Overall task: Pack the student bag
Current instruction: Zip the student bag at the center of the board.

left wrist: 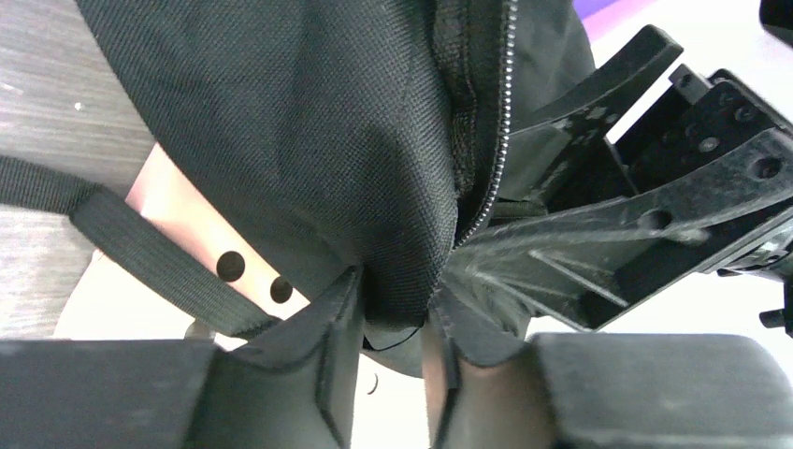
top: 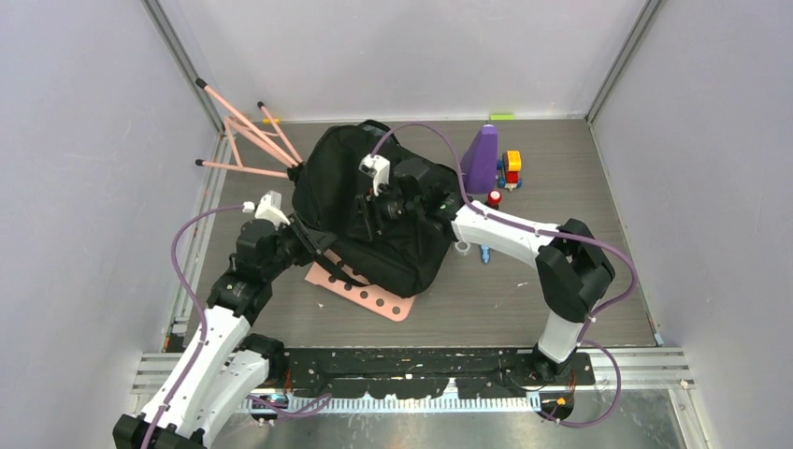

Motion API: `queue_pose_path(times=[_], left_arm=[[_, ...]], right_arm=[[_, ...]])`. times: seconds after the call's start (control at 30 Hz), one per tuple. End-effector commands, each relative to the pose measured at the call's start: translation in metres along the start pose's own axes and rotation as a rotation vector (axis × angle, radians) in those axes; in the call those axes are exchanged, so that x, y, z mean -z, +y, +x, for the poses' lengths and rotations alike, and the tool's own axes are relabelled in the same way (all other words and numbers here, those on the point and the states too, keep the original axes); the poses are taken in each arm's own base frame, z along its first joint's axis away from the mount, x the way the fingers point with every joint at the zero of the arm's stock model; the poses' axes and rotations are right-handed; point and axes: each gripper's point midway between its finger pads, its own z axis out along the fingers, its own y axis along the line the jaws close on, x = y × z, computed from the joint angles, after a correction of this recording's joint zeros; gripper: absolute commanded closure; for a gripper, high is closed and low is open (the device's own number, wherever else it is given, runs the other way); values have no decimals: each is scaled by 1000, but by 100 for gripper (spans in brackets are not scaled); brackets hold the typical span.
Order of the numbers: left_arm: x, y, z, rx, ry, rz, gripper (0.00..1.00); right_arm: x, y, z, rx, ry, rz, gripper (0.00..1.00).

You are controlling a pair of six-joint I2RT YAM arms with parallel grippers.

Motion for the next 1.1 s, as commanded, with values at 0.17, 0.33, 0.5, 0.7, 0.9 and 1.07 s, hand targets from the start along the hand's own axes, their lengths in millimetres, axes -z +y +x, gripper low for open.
queue_pose_path(times=[0.17, 0.33, 0.5, 0.7, 0.9, 1.07], left_arm=[[11, -25, -5, -132, -57, 174, 100], [15, -24, 0, -224, -59, 206, 100], [17, -30, 1, -286, -80, 268, 100], [22, -33, 1, -387, -101, 299, 100], [23, -32, 2, -420, -104, 312, 100], [23, -33, 2, -415, -101, 310, 100]], right_arm=[[-10, 26, 11, 103, 43, -90, 37], [-13, 33, 17, 108, 90, -148, 42], [-14, 45, 37, 70, 194, -249, 45], [-7, 72, 40, 1, 204, -404, 47], [-2, 94, 19, -106, 140, -525, 51], [5, 111, 4, -139, 97, -630, 53]])
